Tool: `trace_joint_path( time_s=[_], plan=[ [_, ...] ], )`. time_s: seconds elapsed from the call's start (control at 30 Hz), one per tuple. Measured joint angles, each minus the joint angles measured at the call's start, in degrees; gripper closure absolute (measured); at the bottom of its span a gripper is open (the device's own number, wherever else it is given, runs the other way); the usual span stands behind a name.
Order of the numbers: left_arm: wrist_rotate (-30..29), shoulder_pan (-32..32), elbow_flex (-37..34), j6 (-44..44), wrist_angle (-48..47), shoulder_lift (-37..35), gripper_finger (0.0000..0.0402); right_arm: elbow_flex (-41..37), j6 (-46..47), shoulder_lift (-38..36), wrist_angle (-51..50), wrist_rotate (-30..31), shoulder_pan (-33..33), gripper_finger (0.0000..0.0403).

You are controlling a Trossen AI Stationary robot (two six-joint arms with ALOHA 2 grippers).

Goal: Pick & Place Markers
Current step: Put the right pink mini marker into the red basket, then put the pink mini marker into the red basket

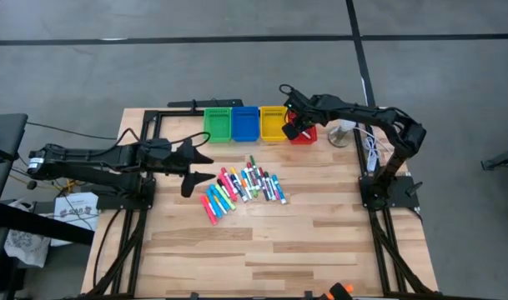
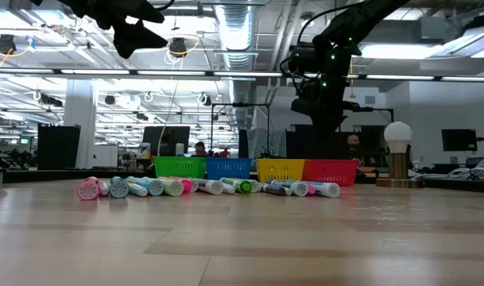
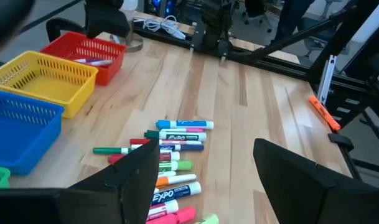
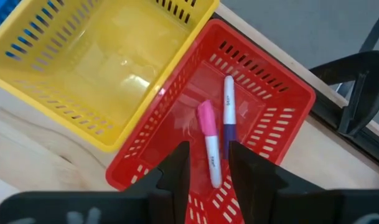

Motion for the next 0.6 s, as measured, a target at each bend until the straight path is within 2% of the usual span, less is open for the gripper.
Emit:
trace_joint_path(
  time_s=[0.37,0.6],
  plan=[
    [0.02,0.00,-0.01,0.00,1.09,-0.03,0.0142,2.37,0.19,-1.85,-3.49,0.20,6.11,0.0301],
    [0.02,-0.22,0.00,0.00,1.73,-0.03,0.0142,2.51,9.49,-4.31,-4.33,0.26,14.74,0.0301]
  ],
)
